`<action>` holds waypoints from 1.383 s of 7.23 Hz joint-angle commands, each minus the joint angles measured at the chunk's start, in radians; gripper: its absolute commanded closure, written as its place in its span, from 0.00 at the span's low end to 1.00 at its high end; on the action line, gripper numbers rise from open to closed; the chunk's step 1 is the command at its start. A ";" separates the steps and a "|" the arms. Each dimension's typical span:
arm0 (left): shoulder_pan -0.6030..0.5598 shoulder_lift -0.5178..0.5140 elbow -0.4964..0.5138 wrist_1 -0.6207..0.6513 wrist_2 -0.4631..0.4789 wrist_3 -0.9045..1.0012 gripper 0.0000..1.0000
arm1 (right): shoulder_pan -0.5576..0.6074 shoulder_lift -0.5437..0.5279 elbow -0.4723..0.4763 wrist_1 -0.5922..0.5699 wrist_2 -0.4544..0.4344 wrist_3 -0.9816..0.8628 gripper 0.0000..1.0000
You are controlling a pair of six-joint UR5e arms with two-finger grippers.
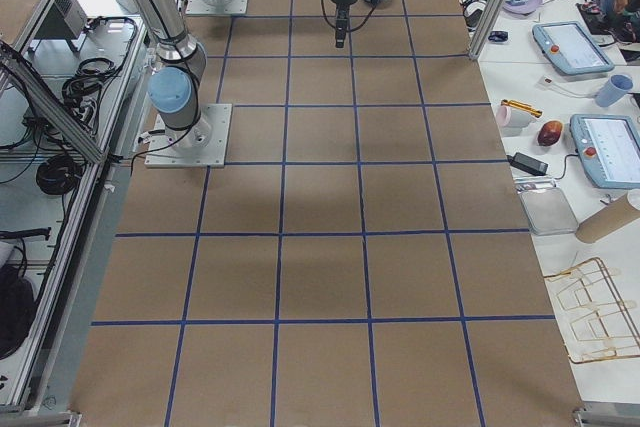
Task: Stack green bowl on blue bowl
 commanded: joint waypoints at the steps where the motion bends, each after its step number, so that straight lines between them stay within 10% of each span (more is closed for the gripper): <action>1: 0.000 0.002 0.000 -0.002 0.000 0.000 0.00 | 0.000 0.000 0.000 0.000 0.000 0.000 0.00; 10: 0.014 -0.012 0.000 0.002 0.004 0.018 0.00 | 0.000 0.000 0.000 0.000 0.000 0.000 0.00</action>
